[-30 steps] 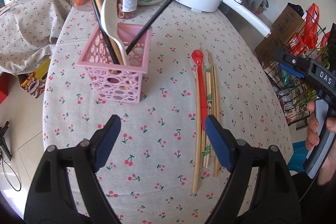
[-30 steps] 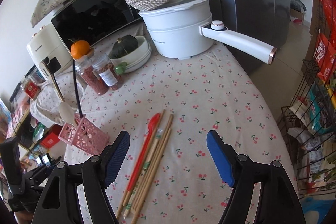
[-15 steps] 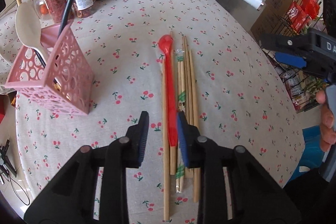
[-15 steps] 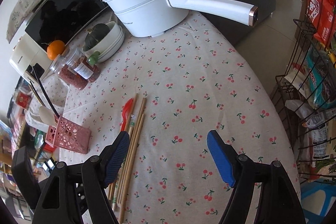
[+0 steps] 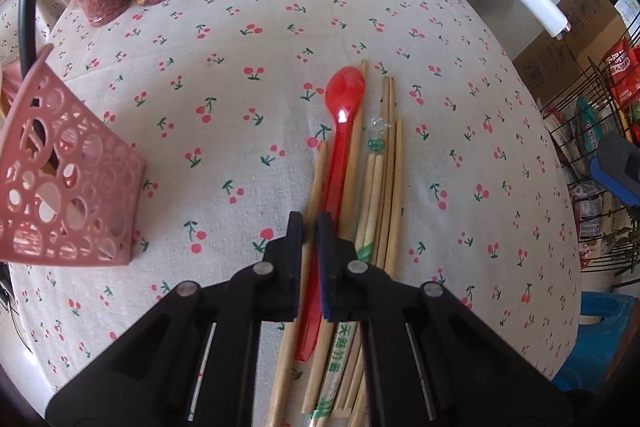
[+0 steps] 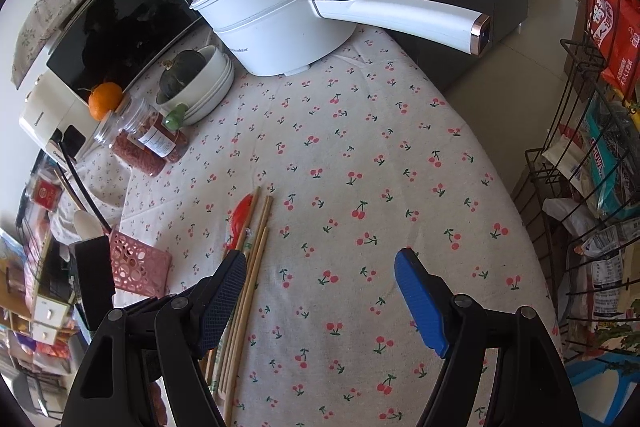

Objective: Organize utensils
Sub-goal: 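Grasp a wooden chopstick beside the red spoon with the left tool, then lift the wooden chopstick upright with the left tool while the right tool reaches toward the chopsticks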

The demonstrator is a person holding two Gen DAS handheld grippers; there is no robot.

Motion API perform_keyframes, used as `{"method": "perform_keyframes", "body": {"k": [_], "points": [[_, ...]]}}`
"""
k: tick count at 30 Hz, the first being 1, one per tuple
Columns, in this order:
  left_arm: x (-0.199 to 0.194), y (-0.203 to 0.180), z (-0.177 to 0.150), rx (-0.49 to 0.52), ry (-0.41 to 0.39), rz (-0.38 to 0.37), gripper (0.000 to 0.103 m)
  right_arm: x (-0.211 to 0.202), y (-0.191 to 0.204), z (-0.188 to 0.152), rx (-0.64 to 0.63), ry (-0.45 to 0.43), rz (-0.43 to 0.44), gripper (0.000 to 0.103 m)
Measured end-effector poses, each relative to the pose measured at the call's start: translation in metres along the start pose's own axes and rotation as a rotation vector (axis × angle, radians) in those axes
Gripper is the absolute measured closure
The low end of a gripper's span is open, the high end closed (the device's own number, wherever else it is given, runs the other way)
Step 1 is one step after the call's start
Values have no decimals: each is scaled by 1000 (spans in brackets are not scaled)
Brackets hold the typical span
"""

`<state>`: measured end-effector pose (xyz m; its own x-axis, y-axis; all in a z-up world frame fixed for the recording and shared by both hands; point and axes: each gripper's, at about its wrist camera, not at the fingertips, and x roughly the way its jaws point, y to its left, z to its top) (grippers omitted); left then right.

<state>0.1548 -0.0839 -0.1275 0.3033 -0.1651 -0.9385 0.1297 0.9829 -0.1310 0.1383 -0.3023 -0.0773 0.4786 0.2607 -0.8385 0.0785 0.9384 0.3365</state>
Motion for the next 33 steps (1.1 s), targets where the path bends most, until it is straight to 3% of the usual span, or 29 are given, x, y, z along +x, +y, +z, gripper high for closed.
{"method": "perform_keyframes", "body": {"k": [7, 10, 14, 28, 33], "points": [[7, -7, 10, 27, 35, 76, 90, 4, -2, 1, 14, 12, 4, 25], [9, -5, 14, 25, 58, 69, 89, 6, -1, 0, 14, 22, 7, 25], [8, 2, 13, 17, 58, 64, 96, 8, 0, 0, 13, 28, 0, 25], [-103, 40, -36, 68, -178, -9, 97, 47, 43, -15, -86, 133, -21, 25], [-118, 61, -53, 68, -274, -30, 97, 64, 61, -26, -141, 171, -54, 25]]}}
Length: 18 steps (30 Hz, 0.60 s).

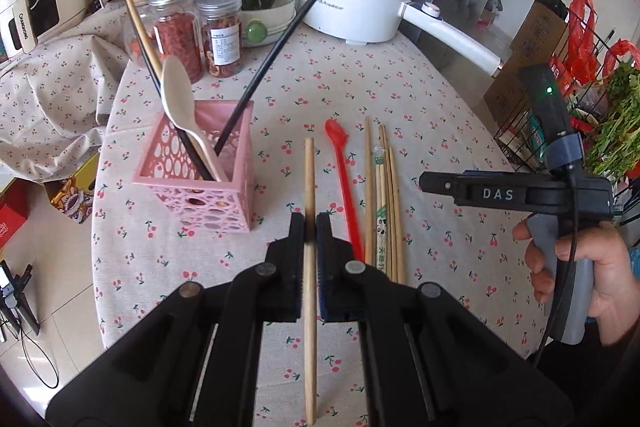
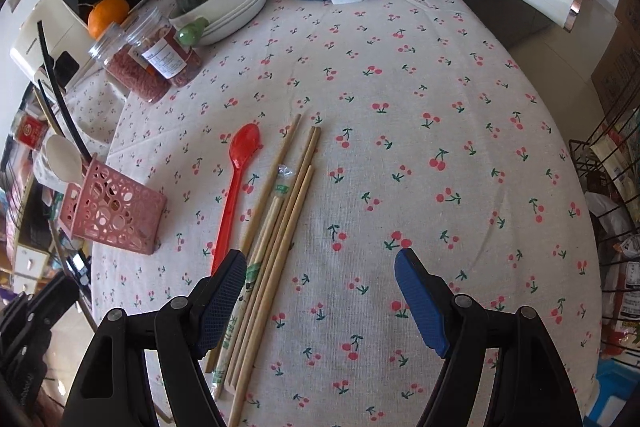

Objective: Organize utensils
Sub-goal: 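Lift the wooden chopstick upright with the left tool while the right tool reaches toward the chopsticks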

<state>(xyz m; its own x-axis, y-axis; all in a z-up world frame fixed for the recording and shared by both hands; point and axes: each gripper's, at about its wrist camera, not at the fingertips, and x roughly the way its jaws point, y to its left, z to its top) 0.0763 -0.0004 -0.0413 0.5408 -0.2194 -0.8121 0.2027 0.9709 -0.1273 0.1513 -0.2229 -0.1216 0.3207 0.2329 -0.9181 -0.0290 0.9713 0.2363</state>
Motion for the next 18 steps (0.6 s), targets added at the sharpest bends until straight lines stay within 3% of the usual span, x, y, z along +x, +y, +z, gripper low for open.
{"method": "perform_keyframes", "body": {"k": [4, 8, 18], "points": [[-2, 14, -2, -50, 13, -52, 97, 19, 7, -3, -37, 37, -61, 25], [-9, 22, -3, -54, -5, -56, 97, 37, 9, -3, -58, 71, -122, 25], [-15, 32, -4, -81, -11, -86, 97, 43, 18, -3, -80, 50, -181, 23]]}}
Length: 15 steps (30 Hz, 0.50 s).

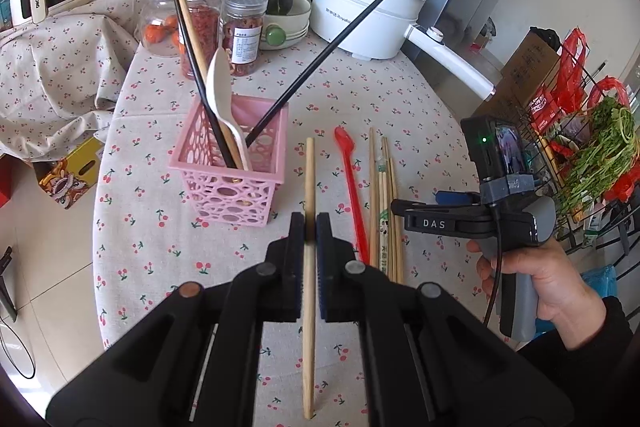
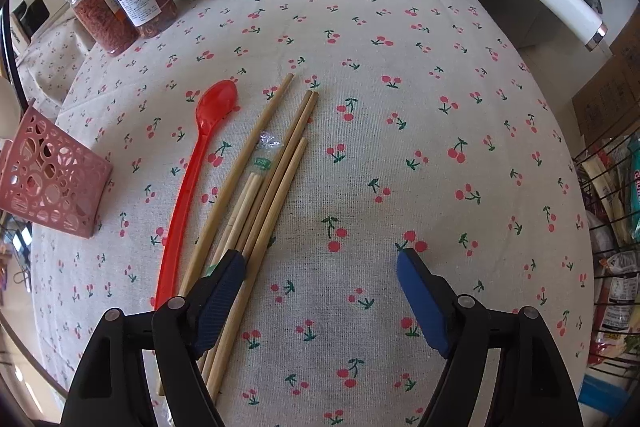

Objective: Organize utensils
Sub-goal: 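Lift the wooden chopstick upright with the left tool while the right tool reaches toward the chopsticks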

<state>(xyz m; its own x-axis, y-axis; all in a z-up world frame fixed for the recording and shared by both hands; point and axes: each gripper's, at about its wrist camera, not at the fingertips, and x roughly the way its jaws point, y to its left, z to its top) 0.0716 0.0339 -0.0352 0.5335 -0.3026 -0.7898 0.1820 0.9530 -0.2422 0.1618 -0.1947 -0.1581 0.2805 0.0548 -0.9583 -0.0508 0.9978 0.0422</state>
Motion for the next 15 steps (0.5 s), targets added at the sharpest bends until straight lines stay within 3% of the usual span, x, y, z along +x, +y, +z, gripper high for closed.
{"method": "perform_keyframes", "body": {"k": [10, 13, 15], "points": [[-3, 7, -3, -12, -7, 9, 97, -1, 6, -6, -10, 26, -78, 27], [-4, 9, -4, -13, -9, 15, 97, -3, 15, -8, -10, 5, -57, 44], [-3, 11, -5, -18, -7, 19, 97, -5, 19, -6, -10, -23, -50, 63]]}}
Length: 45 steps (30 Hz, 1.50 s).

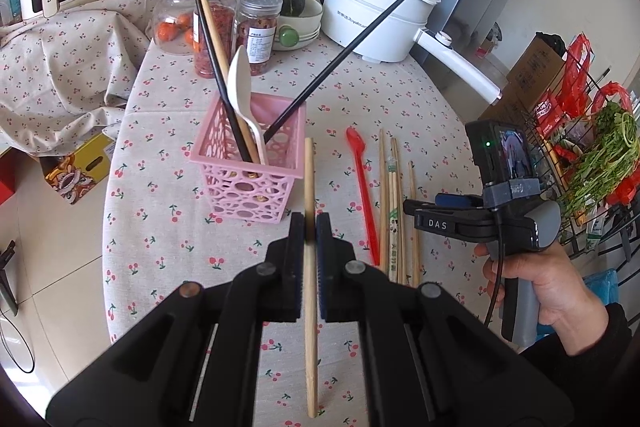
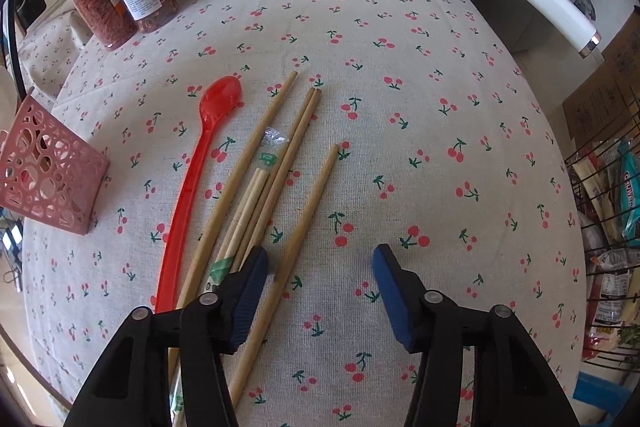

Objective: Organize utensils
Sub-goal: 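Lift the wooden chopstick upright with the left tool while the right tool reaches toward the chopsticks, then lower the wooden chopstick into the pink basket and open the left tool while the right tool carries another chopstick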

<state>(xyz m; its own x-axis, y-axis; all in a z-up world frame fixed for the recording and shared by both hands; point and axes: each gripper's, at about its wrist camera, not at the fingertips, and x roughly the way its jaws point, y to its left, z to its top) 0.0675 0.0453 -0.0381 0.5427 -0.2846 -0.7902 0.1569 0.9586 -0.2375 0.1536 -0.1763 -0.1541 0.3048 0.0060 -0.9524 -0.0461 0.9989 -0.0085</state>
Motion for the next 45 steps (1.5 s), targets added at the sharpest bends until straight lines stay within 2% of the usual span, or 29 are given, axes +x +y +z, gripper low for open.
{"method": "perform_keyframes", "body": {"k": [1, 2, 3, 6, 9, 12, 16, 20, 25, 29, 32, 37, 45], "points": [[0, 1, -1, -3, 0, 3, 97, -1, 1, 1, -2, -12, 4, 71], [1, 1, -1, -5, 0, 6, 97, -1, 1, 2, -1, -18, 16, 88], [1, 1, -2, -6, 0, 8, 97, -2, 1, 4, 4, -16, 34, 92], [-2, 0, -3, 2, -7, 11, 97, -3, -5, 5, 23, -17, 82, 96], [-14, -1, -5, 15, -39, 7, 97, -7, -21, 8, 69, -22, 158, 97], [-25, 0, -7, 19, -80, 20, 97, -30, -29, 6, 97, -86, 190, 97], [-38, 1, -5, 25, -113, 32, 97, -65, -40, -1, 151, -171, 298, 97], [-58, 0, -3, 19, -176, 27, 97, -106, -37, -12, 139, -280, 367, 97], [-95, -4, 2, 32, -329, 63, 97, -161, -29, -23, 86, -447, 418, 97], [-123, -5, 10, 43, -483, 91, 97, -197, -24, -23, 49, -597, 429, 97], [-138, -5, 14, 42, -604, 108, 97, -216, -17, -21, 37, -670, 440, 97], [-142, -4, 19, 31, -736, 128, 97, -232, -8, -17, 34, -720, 458, 97], [-110, 9, 37, -17, -748, 172, 97, -228, 1, -11, 46, -719, 496, 97]]}}
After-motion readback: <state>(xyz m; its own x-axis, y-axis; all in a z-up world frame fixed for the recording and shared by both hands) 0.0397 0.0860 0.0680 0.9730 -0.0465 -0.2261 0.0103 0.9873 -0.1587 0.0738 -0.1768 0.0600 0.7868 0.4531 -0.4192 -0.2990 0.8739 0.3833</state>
